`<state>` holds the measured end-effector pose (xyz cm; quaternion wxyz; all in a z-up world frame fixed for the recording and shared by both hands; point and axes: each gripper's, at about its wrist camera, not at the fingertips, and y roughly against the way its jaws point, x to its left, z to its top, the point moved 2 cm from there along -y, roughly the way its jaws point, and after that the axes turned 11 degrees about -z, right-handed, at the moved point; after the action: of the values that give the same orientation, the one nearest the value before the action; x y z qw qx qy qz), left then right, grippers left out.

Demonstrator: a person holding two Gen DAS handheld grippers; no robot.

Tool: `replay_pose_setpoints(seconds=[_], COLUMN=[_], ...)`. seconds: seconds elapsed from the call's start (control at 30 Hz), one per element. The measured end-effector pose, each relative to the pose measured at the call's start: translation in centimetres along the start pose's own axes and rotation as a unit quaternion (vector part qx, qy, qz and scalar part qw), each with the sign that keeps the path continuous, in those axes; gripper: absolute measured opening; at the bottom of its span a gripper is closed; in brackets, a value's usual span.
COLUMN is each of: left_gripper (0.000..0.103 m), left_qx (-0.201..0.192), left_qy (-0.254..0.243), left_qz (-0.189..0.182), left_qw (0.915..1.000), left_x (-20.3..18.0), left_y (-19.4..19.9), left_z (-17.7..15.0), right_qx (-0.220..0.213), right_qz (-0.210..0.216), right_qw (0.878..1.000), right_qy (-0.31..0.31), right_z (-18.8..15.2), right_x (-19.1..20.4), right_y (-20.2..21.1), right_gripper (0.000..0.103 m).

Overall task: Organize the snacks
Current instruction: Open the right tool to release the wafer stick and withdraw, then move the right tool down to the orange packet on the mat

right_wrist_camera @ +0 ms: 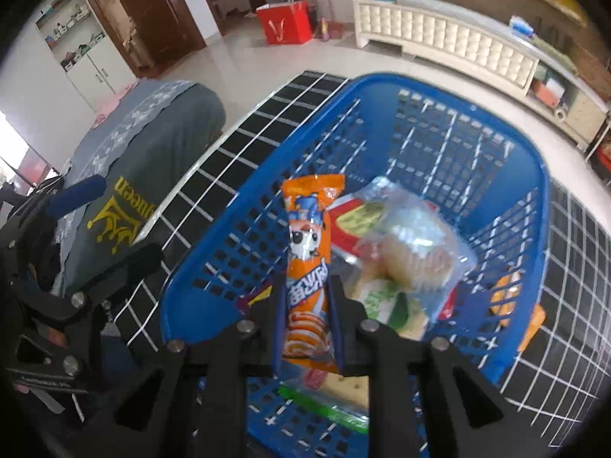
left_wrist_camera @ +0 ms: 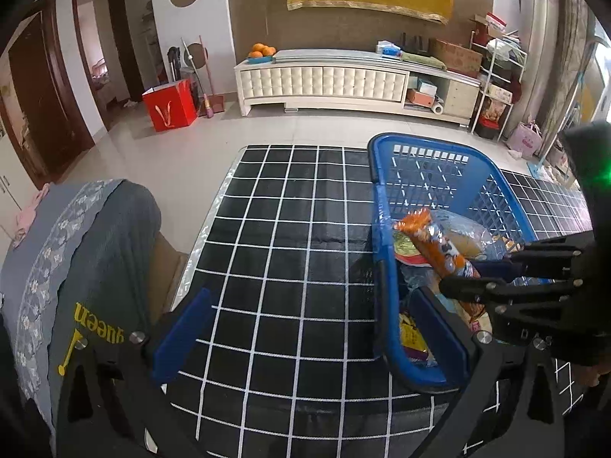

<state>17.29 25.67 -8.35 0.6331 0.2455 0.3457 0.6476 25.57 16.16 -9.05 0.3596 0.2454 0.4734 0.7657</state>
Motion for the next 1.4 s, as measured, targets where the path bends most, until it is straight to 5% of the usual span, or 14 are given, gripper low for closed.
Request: replay_pose_setpoints(seconds=[0.03, 0.17, 0.63, 1.03, 1.4], left_gripper=[0.103, 0.103, 0.103, 0.103, 0.103], left_qx=[-0.001, -0.004, -0.011, -0.022, -0.002], left_qy=[0.004, 0.012, -0.013, -0.061, -0.084], left_qz=[-0.002, -0.009, -0.022, -0.042, -0.054], left_qw=[1.0, 0.9999, 0.9996, 0.997, 0.995], left_x=[0.1, 0.3, -3.9, -12.1, -17.3], left_y=[0.2, 1.0, 3.3, 4.6, 2.2], left_z=[-0.2, -0.7, -1.2, -0.9, -1.4], right_qx=[0.006, 0.009, -0.053, -0.102, -0.102], right_qz=[0.005, 0.01, -0.035, -0.067, -0.092], right_qw=[1.0, 1.0, 0.998, 0.992, 0.988], right_qy=[-0.002, 0.0, 0.007, -0.026, -0.063], right_z=[-0.1, -0.5, -2.8, -6.4, -9.8], right_x=[0.0, 0.3, -2.2, -8.7, -15.4], right_y=[-0.1, 0.0, 5.7, 10.8, 11.6], right_gripper=[0.027, 0.068, 0.082, 0.093, 0.098])
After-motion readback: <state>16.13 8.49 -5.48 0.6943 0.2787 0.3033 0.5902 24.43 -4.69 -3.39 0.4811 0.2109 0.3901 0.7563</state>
